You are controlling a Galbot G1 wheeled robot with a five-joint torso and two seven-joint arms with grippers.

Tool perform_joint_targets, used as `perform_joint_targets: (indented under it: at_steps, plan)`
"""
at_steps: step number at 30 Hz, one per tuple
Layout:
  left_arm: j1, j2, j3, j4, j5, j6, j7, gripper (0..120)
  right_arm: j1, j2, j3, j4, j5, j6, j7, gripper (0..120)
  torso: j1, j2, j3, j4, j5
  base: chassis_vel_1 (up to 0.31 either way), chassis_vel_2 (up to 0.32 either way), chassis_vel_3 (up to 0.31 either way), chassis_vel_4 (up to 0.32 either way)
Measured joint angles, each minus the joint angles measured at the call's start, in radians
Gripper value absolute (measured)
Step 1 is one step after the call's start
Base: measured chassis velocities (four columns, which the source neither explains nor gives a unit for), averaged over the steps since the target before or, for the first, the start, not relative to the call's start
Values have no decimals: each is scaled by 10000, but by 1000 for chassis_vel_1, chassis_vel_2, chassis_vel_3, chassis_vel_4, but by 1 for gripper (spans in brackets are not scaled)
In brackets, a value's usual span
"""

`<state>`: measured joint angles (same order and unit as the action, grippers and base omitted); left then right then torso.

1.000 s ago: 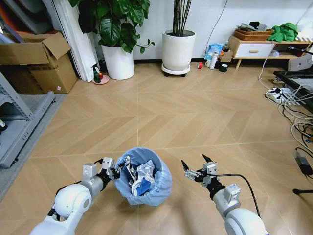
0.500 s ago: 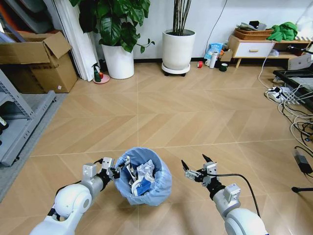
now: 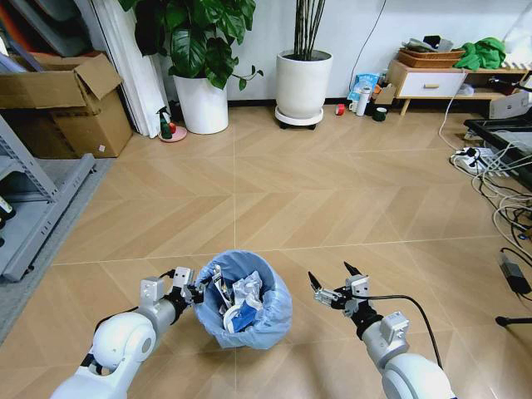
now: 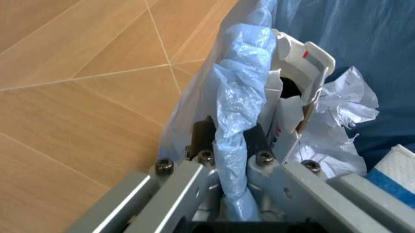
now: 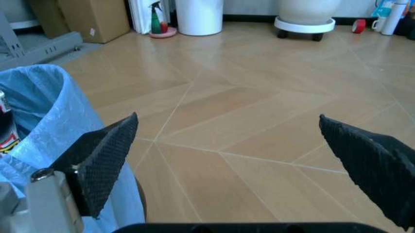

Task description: Pick up the trash bin and place the garbage on the floor into it.

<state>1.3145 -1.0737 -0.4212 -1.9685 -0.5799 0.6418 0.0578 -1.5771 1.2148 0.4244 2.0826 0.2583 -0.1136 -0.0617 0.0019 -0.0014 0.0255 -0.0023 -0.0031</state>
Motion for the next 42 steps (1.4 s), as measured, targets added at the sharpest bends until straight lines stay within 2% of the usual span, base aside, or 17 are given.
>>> perform_joint_targets:
  at_steps: [42]
  plan:
    - [0,0,0,1,0,0,0,0,0,0,1,-1,1,0,0,100,-1,0,0,0,0,0,0,0,0]
